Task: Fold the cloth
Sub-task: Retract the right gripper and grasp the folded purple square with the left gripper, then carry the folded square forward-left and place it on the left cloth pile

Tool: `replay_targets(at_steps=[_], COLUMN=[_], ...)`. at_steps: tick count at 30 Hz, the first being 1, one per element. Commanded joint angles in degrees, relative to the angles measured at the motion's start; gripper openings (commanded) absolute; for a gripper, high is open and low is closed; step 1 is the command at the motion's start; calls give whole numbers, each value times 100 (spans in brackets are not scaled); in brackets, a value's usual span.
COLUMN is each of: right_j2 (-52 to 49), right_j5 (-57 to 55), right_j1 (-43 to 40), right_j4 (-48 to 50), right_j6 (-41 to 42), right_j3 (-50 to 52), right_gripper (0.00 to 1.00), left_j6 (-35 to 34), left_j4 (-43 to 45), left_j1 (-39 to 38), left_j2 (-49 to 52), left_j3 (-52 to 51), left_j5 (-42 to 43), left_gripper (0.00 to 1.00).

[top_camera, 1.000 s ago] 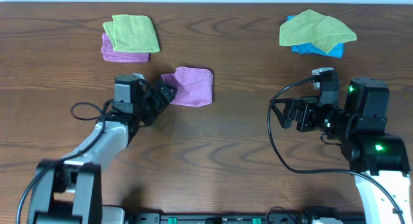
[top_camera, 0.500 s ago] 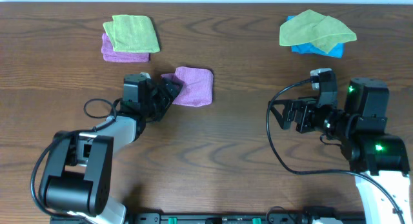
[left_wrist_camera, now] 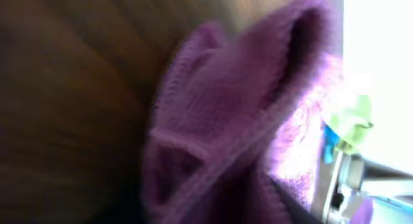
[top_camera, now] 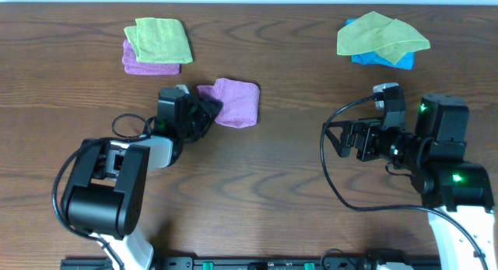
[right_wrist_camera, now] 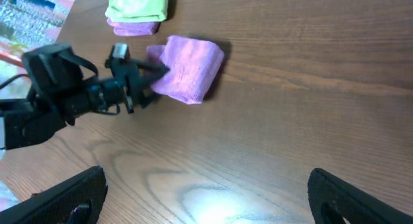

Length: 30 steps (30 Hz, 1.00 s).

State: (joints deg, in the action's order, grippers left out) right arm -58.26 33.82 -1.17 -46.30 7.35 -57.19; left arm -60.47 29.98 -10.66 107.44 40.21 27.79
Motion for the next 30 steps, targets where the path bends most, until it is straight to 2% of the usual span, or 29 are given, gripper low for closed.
replay_targets(at_steps=[1,2,7,11,15,20,26,30], right_j2=[35,35,35,35,37,68,94,94], right_j5=[116,116,111,-2,-9,-15,-13,35], right_j1=[-68,-68,-68,-68,-68,-70,-79,-79], right_j4=[-26,-26,-90,-116,-179,-350,-363,-365], right_j6=[-74,-74,-79,-85,-238,-452,-485,-459], right_j3=[42,42,42,42,42,42,42,42], right_gripper=[99,99,99,99,99,99,99,99], left_j6=[79,114,291,505,748,1134,1794,1899], left_j4=[-164,-155,63,629,601,-678,-2796,-3281], left_j1=[-28,-28,-28,-13,24,76,210,393], left_j2=[310,310,310,302,223,-160,-723,-734], left_j3=[-201,-201,-199,-131,186,907,2096,2791], left_j5=[-302,-308,-245,90,450,448,-350,-522], left_gripper=[9,6,6,6,6,6,6,6])
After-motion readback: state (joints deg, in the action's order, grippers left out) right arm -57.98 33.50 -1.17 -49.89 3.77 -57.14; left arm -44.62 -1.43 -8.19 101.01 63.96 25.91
